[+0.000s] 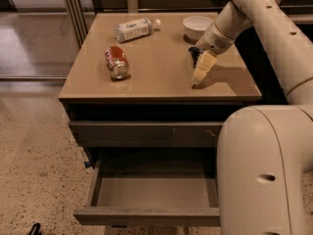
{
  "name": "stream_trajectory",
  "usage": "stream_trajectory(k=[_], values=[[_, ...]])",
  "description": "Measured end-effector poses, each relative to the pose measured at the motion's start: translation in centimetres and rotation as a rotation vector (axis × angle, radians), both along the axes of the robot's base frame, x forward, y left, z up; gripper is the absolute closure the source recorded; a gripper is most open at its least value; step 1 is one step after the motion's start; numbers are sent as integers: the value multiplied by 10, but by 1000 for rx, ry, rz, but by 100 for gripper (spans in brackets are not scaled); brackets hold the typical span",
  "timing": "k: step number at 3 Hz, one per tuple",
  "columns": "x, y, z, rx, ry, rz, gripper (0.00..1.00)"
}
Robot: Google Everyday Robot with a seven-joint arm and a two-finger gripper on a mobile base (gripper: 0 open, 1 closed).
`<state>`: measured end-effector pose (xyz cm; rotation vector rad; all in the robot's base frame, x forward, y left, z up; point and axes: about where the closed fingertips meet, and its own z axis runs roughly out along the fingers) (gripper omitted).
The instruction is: Place rxbar blueberry into middle drawer
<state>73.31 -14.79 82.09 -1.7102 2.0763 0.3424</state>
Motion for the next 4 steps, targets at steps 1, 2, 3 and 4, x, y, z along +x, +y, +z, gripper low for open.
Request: stream_trajectory(k=[1, 2, 3, 4], values=[[-1, -9, -21, 8, 43, -33, 0], [-4, -14, -26, 17, 62, -47, 2], [-4, -14, -26, 17, 62, -47, 4], [-4, -14, -26, 17, 62, -47, 16]])
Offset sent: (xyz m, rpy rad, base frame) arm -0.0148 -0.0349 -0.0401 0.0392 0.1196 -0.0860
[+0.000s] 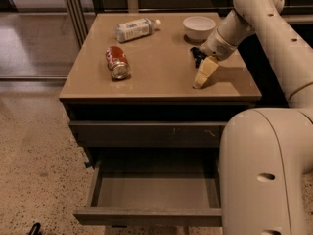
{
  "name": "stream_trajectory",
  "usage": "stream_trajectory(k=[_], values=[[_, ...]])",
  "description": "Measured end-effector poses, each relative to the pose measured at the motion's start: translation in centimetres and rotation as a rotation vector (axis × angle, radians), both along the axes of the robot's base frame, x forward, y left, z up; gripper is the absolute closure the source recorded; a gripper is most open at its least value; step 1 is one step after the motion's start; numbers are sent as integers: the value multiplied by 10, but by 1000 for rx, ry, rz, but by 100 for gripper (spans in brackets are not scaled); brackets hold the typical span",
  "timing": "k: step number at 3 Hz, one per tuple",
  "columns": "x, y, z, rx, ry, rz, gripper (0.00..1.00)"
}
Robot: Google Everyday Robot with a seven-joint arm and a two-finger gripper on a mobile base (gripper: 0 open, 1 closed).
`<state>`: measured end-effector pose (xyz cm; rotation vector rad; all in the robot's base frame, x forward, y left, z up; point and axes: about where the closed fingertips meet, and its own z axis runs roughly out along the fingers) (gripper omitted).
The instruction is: Place rxbar blueberry into middle drawer
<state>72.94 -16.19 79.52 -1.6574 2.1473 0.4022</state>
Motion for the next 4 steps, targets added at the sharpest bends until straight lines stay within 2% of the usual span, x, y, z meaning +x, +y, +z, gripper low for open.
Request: stream_trajectory(k=[3, 4], values=[[0, 0, 18, 0, 0, 0, 86], [1, 0, 27, 0, 0, 0, 100]])
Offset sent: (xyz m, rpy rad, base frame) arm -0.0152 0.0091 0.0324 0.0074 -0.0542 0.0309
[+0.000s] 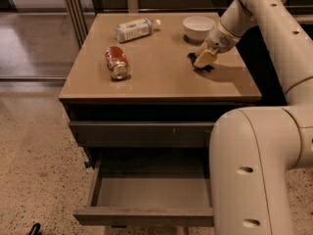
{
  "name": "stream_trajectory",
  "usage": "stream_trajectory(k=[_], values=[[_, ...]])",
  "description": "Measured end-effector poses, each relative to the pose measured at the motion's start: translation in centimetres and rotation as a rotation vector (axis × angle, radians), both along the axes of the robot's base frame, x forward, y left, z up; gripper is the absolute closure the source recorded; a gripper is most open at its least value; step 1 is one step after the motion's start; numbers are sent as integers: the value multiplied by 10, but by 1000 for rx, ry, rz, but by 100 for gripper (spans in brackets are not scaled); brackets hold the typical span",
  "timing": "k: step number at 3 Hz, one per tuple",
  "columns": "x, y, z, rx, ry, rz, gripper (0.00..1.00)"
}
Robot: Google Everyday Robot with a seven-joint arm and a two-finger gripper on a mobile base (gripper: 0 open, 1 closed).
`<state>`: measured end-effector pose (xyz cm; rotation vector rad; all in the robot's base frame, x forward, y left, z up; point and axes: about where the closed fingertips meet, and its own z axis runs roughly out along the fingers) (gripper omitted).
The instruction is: Place rxbar blueberry into middle drawer
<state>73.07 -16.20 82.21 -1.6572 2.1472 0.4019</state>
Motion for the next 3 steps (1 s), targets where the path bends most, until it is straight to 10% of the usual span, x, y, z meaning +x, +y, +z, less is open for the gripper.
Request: stream_trajectory(k=[3], values=[[1, 4, 22, 12, -39, 4, 100]])
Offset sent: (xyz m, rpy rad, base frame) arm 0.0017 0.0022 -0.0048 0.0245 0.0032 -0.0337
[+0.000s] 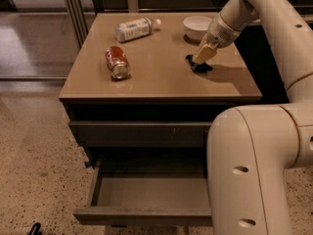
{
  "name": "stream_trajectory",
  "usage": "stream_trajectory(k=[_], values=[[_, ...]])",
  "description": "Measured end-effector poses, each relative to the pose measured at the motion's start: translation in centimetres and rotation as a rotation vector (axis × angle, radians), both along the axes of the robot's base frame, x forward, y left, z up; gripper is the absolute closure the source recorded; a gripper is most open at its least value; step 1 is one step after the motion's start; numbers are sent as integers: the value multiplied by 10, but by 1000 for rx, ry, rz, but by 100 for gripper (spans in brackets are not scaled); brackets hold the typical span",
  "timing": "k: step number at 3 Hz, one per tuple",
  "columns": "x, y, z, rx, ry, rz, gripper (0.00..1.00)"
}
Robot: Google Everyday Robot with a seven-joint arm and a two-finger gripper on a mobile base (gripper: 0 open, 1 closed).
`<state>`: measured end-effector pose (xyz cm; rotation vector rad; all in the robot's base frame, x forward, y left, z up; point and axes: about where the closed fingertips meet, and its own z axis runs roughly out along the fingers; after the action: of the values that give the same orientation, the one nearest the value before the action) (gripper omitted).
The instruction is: Place rxbar blueberry into middle drawer
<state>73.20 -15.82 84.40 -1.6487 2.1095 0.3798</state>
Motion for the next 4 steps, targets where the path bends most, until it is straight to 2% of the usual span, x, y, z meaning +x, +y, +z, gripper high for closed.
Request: stream_trajectory(k=[2, 3, 4], values=[[-26, 14, 47, 56, -79, 129, 100], [-48, 14, 58, 107, -97, 219, 100], [-64, 14, 57, 141, -94, 276, 100]])
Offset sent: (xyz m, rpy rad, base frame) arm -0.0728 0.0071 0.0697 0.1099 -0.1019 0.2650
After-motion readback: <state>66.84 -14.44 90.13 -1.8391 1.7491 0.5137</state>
